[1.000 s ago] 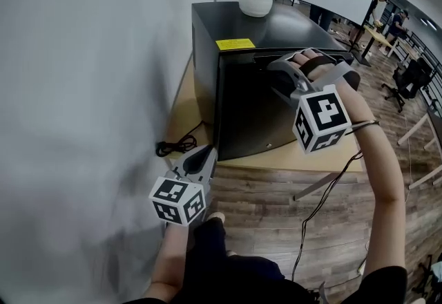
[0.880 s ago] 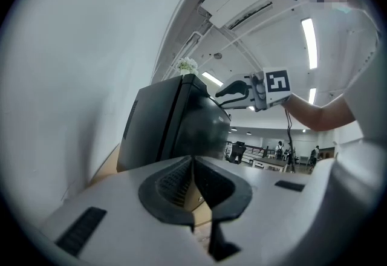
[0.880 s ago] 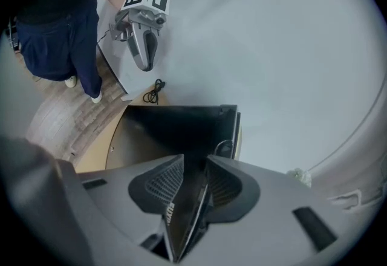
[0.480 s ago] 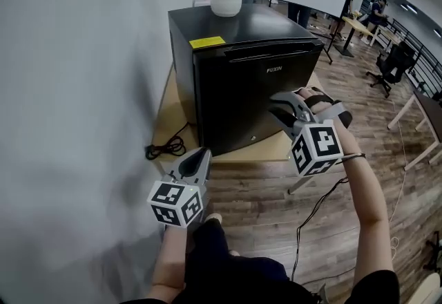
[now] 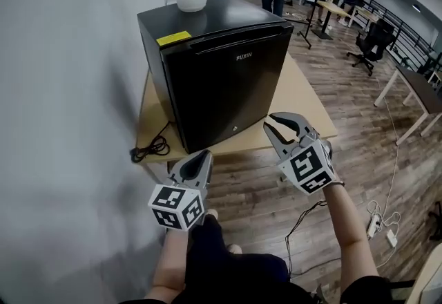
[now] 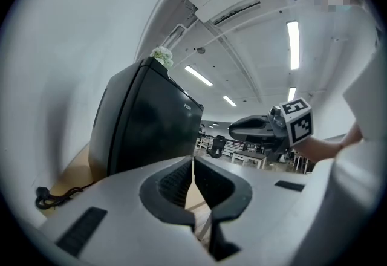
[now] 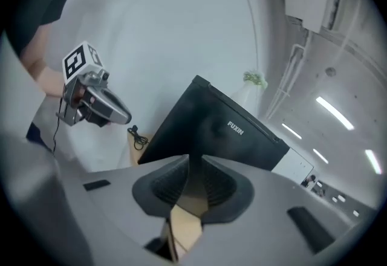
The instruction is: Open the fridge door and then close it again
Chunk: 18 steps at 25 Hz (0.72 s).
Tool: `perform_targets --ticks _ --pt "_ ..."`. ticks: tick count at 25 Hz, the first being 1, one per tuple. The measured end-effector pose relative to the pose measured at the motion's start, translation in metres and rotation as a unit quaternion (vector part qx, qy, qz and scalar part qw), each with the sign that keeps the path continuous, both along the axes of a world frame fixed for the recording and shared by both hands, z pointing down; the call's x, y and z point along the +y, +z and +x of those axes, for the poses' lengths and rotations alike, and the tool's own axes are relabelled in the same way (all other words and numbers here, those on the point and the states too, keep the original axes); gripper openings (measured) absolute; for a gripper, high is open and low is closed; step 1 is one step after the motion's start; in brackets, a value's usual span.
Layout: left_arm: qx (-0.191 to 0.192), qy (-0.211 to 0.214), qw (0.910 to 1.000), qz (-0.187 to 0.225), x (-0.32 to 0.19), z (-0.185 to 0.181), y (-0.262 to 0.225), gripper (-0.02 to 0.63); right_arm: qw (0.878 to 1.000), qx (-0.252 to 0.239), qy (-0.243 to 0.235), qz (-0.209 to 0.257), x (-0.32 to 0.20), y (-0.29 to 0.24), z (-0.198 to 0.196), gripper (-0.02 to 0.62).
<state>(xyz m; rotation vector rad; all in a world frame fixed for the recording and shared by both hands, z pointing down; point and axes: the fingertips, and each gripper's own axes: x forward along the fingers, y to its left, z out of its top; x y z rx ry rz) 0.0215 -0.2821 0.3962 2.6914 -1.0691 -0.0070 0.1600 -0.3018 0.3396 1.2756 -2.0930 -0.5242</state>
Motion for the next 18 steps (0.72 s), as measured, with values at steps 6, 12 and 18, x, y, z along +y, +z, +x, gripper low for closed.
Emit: perform_targets --ticks 6,12,18 --pt "-0.007 0.026 0.9996 -0.003 0.014 0.023 0.007 0.006 0.985 -0.161 0.058 0.008 0.044 0.011 0.016 0.018" --pt "-0.018 0.043 0.9989 -0.003 0.029 0.040 0.018 0.006 0.939 -0.316 0.131 0.033 0.084 0.028 0.037 -0.006" --pt "-0.017 0.048 0.9987 0.006 0.038 0.049 0.019 0.006 0.892 -0.427 0.149 0.027 0.108 0.039 0.033 -0.011"
